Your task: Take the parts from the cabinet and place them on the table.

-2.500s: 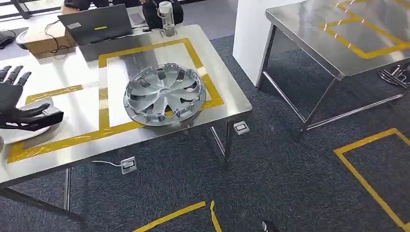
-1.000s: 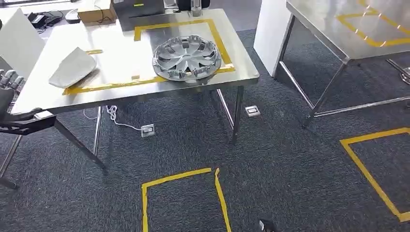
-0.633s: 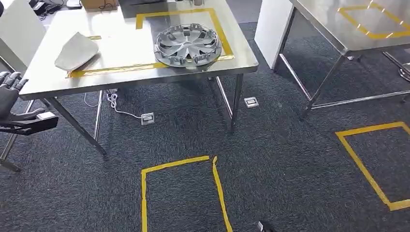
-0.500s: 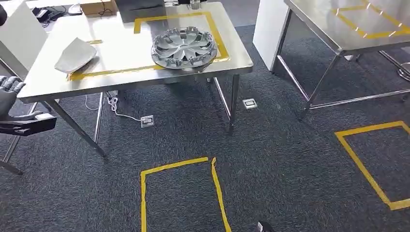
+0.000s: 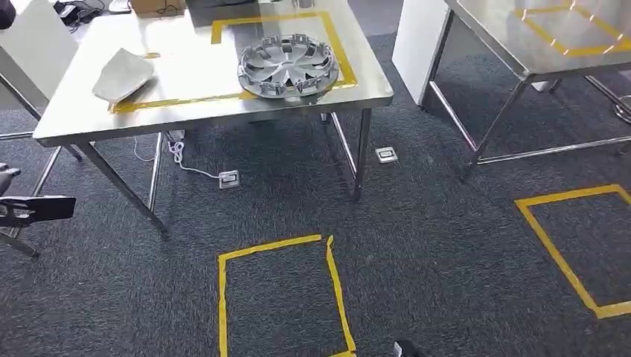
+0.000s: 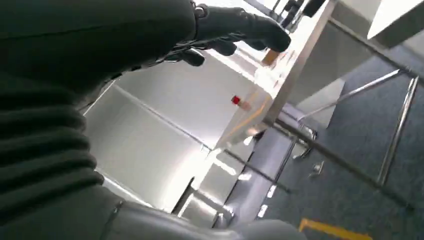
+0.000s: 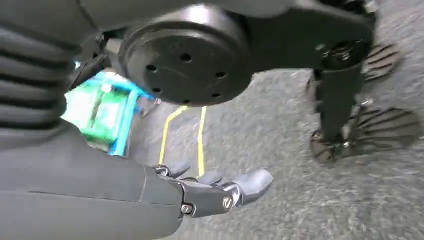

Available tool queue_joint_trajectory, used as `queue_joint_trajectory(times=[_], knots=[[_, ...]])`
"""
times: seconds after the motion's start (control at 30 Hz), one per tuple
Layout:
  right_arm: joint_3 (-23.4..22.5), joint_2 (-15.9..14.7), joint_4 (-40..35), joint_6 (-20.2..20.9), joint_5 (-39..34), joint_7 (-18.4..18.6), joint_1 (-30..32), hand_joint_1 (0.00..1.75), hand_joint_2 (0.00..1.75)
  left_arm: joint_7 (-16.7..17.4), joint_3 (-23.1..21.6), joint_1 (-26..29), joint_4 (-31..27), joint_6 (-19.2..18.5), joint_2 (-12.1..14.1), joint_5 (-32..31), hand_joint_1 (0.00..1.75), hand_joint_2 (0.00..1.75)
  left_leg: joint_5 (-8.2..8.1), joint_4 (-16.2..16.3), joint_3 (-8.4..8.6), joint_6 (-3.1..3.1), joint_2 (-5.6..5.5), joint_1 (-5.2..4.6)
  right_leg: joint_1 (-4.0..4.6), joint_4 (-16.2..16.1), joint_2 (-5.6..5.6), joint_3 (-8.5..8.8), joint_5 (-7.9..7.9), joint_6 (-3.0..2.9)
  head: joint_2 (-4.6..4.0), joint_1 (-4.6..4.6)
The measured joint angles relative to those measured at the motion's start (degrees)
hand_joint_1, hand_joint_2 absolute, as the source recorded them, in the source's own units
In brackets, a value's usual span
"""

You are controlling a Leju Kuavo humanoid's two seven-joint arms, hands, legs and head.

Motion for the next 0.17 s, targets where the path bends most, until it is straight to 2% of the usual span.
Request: queue_joint_trajectory(times=[0.1,0.13,0.17], knots=[[0.07,0.24,0.0,-0.26,-0.66,0.13,-0.06,0.0,1.75,1.16,0.0,-0.01,0.04,-0.27,-0.31,0.22,0.0,1.75,0.09,0.09,-0.19,0.48,-0.01,-0.07,-0.04,-0.31,-0.03,-0.01,0.25,0.4,0.0,-0.02],[0.07,0.31,0.0,-0.33,-1.16,0.13,-0.09,0.0,0.0,1.27,0.0,-0.01,0.04,0.04,-0.48,0.26,0.0,1.75,0.13,0.11,-0.26,0.66,-0.01,-0.08,-0.05,-0.34,-0.03,-0.02,0.31,0.48,0.0,-0.02],[0.02,0.37,0.0,-0.22,-1.68,0.13,-0.15,0.0,0.0,1.54,0.0,-0.01,0.02,0.33,-0.61,0.24,0.0,1.75,0.16,0.14,-0.3,0.72,0.0,-0.09,-0.05,-0.4,-0.02,-0.04,0.39,0.61,0.0,0.0]])
